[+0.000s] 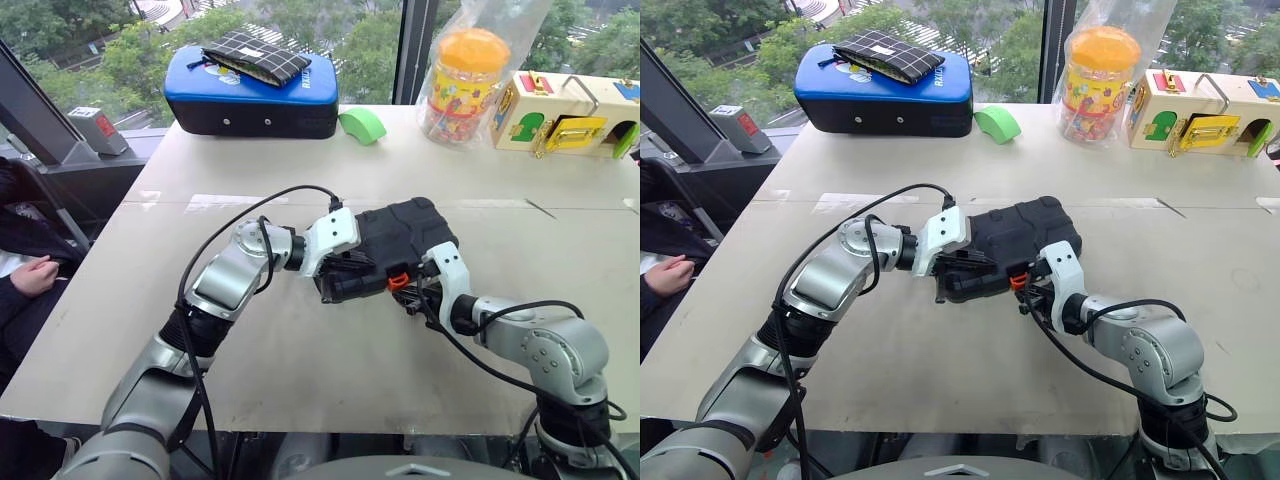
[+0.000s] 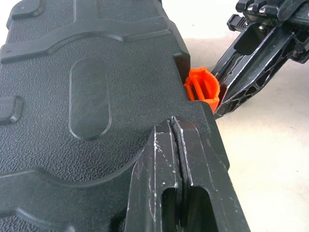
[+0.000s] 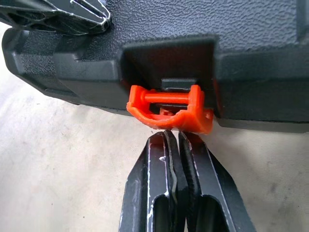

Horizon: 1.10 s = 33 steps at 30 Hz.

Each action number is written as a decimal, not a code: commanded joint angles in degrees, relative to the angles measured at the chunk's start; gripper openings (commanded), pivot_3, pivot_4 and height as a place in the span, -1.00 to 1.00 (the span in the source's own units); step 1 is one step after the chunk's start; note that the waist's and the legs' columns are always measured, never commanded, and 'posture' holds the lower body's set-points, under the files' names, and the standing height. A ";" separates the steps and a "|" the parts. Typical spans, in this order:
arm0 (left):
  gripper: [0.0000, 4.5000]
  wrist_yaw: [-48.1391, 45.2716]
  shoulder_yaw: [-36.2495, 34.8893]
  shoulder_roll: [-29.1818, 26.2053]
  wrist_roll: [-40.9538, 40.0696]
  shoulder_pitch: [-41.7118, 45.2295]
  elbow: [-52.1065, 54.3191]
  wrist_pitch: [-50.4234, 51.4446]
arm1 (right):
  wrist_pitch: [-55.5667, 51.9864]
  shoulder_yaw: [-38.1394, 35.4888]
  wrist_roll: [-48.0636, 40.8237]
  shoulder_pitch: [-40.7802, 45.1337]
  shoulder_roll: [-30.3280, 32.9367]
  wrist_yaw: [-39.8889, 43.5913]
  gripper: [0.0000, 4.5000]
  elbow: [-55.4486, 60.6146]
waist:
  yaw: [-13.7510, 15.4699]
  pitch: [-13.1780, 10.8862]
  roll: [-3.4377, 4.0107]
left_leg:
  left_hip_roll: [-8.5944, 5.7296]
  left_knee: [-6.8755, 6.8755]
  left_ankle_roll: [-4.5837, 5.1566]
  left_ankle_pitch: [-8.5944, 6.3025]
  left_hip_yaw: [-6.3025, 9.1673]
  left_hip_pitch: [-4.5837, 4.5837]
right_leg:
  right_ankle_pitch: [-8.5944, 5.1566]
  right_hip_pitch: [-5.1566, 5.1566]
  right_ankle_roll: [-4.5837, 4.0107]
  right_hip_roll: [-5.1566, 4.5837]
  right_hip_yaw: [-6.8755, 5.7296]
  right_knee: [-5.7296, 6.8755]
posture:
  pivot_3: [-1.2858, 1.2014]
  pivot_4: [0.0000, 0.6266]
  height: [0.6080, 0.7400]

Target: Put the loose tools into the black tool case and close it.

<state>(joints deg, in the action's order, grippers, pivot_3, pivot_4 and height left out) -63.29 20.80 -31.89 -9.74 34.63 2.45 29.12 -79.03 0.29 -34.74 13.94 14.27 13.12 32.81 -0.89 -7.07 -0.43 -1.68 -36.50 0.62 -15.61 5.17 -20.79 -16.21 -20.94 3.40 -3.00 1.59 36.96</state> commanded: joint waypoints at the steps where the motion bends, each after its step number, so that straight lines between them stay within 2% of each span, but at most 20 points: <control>1: -1.00 0.01 5.48 -0.16 3.50 -4.01 -3.78 2.15 | 2.93 -4.30 -1.35 5.82 -0.85 -0.19 -0.95 4.60 | 0.00 -0.06 0.00 | 0.00 0.00 0.00 0.00 0.00 0.00 | 0.00 0.00 0.00 0.00 0.00 0.00 | 0.03 -0.52 1.00; 21: -1.00 1.48 5.09 0.24 3.59 -5.90 -3.24 1.16 | 0.33 -4.26 -3.15 12.26 0.63 0.84 -0.95 4.71 | -0.55 -0.12 0.10 | 0.01 0.01 0.00 0.00 0.18 0.14 | 0.04 -0.01 -0.02 -0.07 0.14 -0.03 | 0.03 -0.52 1.00; 24: -1.00 2.37 2.28 1.16 2.05 -6.81 -2.43 -0.23 | 5.68 -1.94 -2.41 10.49 4.13 3.35 -0.95 7.43 | 0.34 0.04 -0.11 | -0.07 0.07 -0.01 0.00 0.41 0.09 | 0.03 0.09 -0.03 0.02 -0.11 -0.16 | 0.03 -0.52 1.00; 26: -1.00 3.53 -0.53 2.22 0.14 -7.95 -0.94 -1.26 | 13.36 -0.73 -0.90 7.96 5.70 5.59 -0.95 10.61 | 0.26 0.03 -0.09 | -0.08 0.13 -0.03 -0.01 0.54 -0.05 | 0.01 0.08 -0.01 -0.03 -0.13 -0.30 | 0.03 -0.52 1.00; 28: -1.00 5.93 -5.89 4.94 -3.86 -9.96 1.44 -3.60 | 21.68 -1.35 -0.12 3.65 6.95 9.49 -0.95 12.39 | 0.18 -0.01 -0.02 | -0.09 0.23 -0.03 -0.01 0.51 -0.14 | 0.00 0.04 0.00 -0.17 -0.10 -0.41 | 0.03 -0.52 1.00; 29: -1.00 5.21 -9.04 4.99 -8.22 -10.64 4.02 -0.09 | 25.41 -2.00 0.60 0.30 9.59 12.98 -0.95 12.93 | 0.12 -0.05 0.02 | -0.09 0.31 -0.02 -0.02 0.52 -0.24 | 0.00 -0.05 0.00 -0.22 -0.05 -0.50 | 0.03 -0.52 1.00; 30: -1.00 4.46 -11.03 4.84 -11.20 -11.03 5.76 2.72 | 27.96 -2.28 1.21 -2.01 11.65 15.38 -0.72 13.02 | 0.14 -0.09 0.00 | -0.08 0.35 -0.02 -0.02 0.51 -0.31 | 0.00 -0.11 0.01 -0.23 -0.03 -0.54 | 0.03 -0.52 1.00; 31: -0.89 4.87 -13.88 4.70 -14.59 -11.83 8.20 5.59 | 28.91 -3.79 0.74 -4.22 12.77 16.29 -0.58 12.94 | 0.09 -0.19 -0.01 | -0.07 0.33 -0.02 -0.02 0.57 -0.54 | 0.00 -0.25 0.01 -0.22 -0.04 -0.58 | 0.03 -0.52 1.00; 32: -0.74 5.77 -16.62 4.21 -17.43 -12.89 10.72 7.89 | 30.68 -5.23 0.65 -6.64 14.30 17.60 -0.26 12.98 | 0.02 -0.20 0.02 | -0.07 0.30 -0.03 -0.01 0.60 -0.63 | 0.00 -0.32 0.01 -0.20 -0.08 -0.60 | 0.03 -0.52 1.00; 33: -0.65 6.46 -19.04 2.99 -19.44 -14.90 13.84 9.44 | 32.30 -7.56 0.50 -9.84 16.22 19.64 -0.16 13.19 | -0.06 -0.22 0.02 | -0.06 0.28 -0.03 -0.01 0.60 -0.72 | 0.01 -0.43 0.01 -0.19 -0.10 -0.55 | 0.03 -0.52 1.00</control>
<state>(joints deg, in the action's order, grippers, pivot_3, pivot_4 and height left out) -57.53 5.55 -27.48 -25.61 20.98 12.28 36.17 -49.54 -3.84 -34.02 5.55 29.17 30.40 44.22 -0.94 -7.29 -0.42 -1.74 -36.28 0.59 -15.62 5.73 -21.75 -16.20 -21.63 3.41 -3.17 1.50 36.52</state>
